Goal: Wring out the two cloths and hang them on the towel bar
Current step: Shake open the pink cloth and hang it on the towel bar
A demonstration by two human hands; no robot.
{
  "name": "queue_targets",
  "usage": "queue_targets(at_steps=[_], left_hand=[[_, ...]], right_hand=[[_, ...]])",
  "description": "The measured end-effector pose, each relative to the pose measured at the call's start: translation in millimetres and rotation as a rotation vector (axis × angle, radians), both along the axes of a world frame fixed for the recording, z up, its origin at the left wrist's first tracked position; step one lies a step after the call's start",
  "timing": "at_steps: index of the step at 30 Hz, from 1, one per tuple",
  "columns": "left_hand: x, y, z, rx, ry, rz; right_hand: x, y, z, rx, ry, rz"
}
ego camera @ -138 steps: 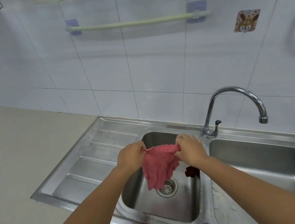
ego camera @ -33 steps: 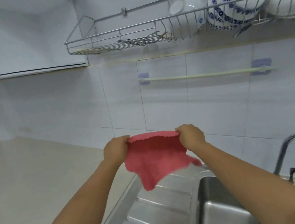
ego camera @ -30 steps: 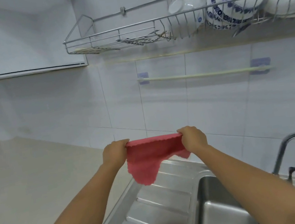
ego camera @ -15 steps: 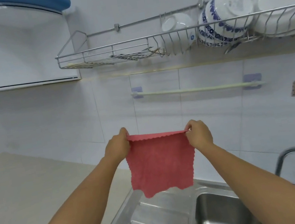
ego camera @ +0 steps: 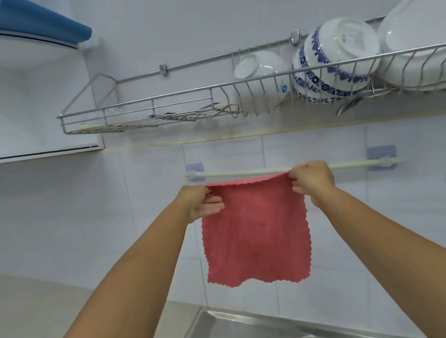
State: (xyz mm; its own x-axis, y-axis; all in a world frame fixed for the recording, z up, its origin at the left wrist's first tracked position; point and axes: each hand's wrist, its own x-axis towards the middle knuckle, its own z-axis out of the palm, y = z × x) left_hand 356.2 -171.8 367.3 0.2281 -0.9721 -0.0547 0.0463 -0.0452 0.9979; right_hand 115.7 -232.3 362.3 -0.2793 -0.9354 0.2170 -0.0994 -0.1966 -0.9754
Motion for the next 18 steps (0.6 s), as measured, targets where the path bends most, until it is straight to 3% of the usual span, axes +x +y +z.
queue_targets(at_steps=[2, 4, 8, 12, 15, 16, 18], left_hand=[[-3, -19, 6, -0.025, 0.082, -0.036], [-4, -44, 10, -0.097, 0.093, -0.025], [-10, -90, 15, -0.273, -0.023, 0.076], [-15, -125, 0, -0.420, -0.570, 0.097], [-16, -145, -15, -0.468, -1.047, 0.194], [-15, -151, -18, -0.520, -1.145, 0.257], [-12, -161, -25, -0.657, -1.166, 0.350]], right_hand=[[-3, -10, 6, -0.095, 0.086, -0.054], [-5, -18, 10, -0.214, 0.323, -0.150], [-14, -43, 5, -0.381, 0.663, -0.220], [-22, -70, -19, -0.439, 0.972, -0.315], [-24, -81, -36, -0.536, 1.011, -0.413], [-24, -84, -37, -0.558, 1.018, -0.448], [-23, -88, -36, -0.554, 1.023, -0.485]])
